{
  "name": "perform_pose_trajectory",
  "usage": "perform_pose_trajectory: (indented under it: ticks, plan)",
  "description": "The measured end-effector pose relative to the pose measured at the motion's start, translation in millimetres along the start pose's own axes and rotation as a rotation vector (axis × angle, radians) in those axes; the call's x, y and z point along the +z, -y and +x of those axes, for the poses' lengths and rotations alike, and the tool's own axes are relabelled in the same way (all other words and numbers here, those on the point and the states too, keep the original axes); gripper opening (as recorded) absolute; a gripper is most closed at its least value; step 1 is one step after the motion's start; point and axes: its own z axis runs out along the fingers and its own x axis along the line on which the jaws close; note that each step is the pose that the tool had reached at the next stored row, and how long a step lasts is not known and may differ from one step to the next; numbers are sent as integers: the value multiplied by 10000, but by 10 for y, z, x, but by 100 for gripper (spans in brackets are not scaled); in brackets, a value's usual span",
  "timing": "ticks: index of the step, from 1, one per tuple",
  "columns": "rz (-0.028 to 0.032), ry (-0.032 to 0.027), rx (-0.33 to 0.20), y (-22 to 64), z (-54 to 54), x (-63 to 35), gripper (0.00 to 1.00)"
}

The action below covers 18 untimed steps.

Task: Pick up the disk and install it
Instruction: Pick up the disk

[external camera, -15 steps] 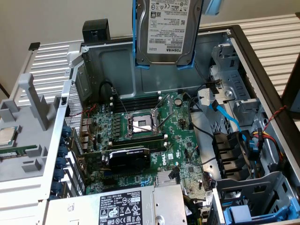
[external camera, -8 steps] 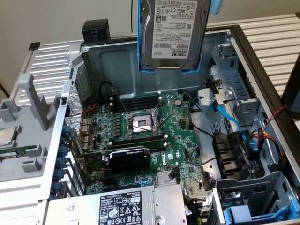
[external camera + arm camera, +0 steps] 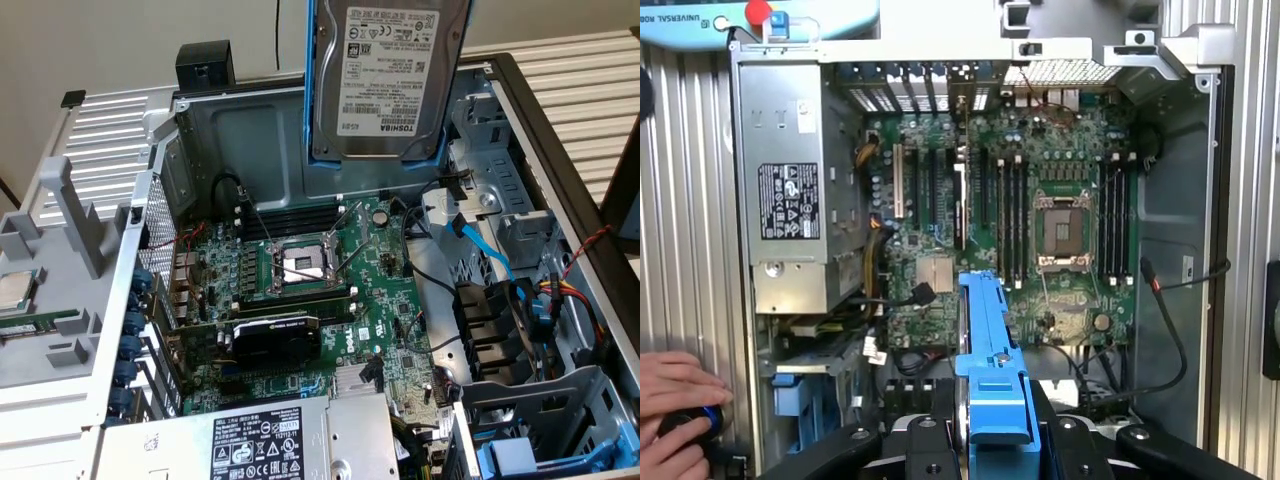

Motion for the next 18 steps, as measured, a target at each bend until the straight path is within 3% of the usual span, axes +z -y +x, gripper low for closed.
perform_pose_trajectory:
  ticks: [13,14,18]
  plan:
    - [0,0,0,154,247,-34,37]
    - [2,2,0,225,292,-35,37]
    - [2,0,0,353,338,-36,37]
